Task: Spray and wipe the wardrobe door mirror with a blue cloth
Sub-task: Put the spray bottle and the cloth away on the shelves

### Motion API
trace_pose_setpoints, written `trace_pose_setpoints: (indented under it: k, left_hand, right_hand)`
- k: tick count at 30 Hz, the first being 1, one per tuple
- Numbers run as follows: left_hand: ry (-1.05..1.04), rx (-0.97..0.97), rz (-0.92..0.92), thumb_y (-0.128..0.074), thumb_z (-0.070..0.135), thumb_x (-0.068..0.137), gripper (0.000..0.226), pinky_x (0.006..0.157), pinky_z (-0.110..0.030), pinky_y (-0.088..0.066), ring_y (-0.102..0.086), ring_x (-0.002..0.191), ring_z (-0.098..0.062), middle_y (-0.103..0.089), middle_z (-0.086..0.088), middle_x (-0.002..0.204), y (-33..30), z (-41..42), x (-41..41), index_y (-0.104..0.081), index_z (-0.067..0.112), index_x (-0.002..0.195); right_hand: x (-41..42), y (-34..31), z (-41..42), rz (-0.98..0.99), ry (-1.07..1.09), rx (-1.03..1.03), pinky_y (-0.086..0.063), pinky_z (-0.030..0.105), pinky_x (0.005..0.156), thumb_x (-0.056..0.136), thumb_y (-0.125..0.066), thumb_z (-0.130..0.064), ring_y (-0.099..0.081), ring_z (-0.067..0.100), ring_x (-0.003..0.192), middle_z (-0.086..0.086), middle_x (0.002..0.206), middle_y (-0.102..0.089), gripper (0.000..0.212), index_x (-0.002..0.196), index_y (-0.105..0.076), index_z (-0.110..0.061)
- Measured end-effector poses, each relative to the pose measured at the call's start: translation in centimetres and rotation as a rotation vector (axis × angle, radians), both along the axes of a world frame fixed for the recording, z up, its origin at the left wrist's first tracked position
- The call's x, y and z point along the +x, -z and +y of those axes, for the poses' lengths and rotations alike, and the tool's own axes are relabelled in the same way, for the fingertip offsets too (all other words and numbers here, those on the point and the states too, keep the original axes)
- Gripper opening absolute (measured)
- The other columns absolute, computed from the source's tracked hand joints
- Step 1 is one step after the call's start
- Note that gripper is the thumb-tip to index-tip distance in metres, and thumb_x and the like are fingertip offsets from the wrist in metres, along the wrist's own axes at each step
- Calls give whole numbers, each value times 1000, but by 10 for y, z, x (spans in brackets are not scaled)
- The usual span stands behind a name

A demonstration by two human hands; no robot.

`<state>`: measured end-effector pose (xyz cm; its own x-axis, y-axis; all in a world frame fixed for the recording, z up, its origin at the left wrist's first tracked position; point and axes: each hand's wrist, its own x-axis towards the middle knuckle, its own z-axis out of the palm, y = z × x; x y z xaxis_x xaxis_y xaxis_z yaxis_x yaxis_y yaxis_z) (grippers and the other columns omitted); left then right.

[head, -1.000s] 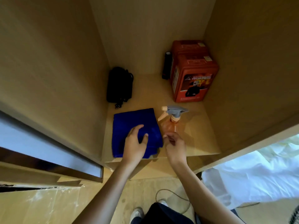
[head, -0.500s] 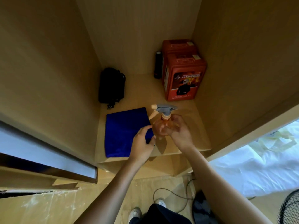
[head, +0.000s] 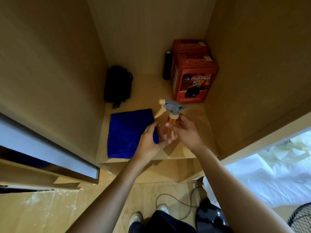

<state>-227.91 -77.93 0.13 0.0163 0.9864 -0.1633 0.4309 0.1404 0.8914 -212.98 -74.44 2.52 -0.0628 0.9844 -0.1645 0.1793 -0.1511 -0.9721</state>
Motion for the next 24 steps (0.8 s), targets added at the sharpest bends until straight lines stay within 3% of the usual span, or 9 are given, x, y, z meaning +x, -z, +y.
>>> trace_pose_setpoints:
  k: [3, 5, 11, 16, 21, 24]
  left_hand:
    - [27, -15, -61, -82, 48, 65, 102, 113, -34, -33, -34, 139, -15, -36, -1, 151, -4, -3, 0, -31, 18, 148]
    - [44, -1, -80, -79, 59, 59, 106, 110, -38, -39, -40, 135, -13, -42, 1, 147, -7, -9, 0, -33, 20, 147]
    - [49, 99, -117, -84, 35, 68, 73, 91, -28, -51, -56, 110, -3, -58, 9, 122, -11, -37, -6, -49, 28, 131]
    - [32, 90, -134, -82, 37, 70, 67, 94, -34, -52, -58, 112, -5, -58, 9, 124, -7, -67, -31, -49, 31, 128]
    - [68, 37, -166, -85, 32, 68, 71, 93, -35, -52, -59, 110, -6, -61, 6, 122, 1, -105, -67, -51, 25, 130]
    - [114, 6, -192, -85, 38, 63, 69, 90, -31, -52, -61, 108, -7, -64, 6, 117, 6, -134, -90, -53, 30, 124]
  right_hand:
    - [2, -10, -6, 23, -25, 6, -52, 32, 90, 84, -75, -20, -67, 15, 99, -2, 100, -73, 21, 102, -67, -18]
    - [1, -15, -12, 18, -47, 21, -52, 28, 87, 83, -76, -24, -67, 12, 97, -5, 98, -73, 23, 104, -67, -20]
    - [-14, -22, -38, 44, -110, 65, -53, 24, 80, 84, -75, -19, -69, 12, 92, -1, 95, -73, 22, 105, -68, -17]
    - [-37, -22, -64, 33, -142, 82, -54, 32, 83, 85, -75, -17, -69, 19, 91, 5, 94, -73, 21, 103, -68, -10]
    - [-66, -17, -105, 8, -126, 57, -56, 33, 86, 83, -76, -20, -70, 16, 92, 3, 96, -73, 24, 105, -69, -11]
    - [-88, -7, -138, -6, -97, 32, -57, 40, 88, 82, -77, -21, -70, 17, 92, 4, 96, -74, 24, 104, -70, -12]
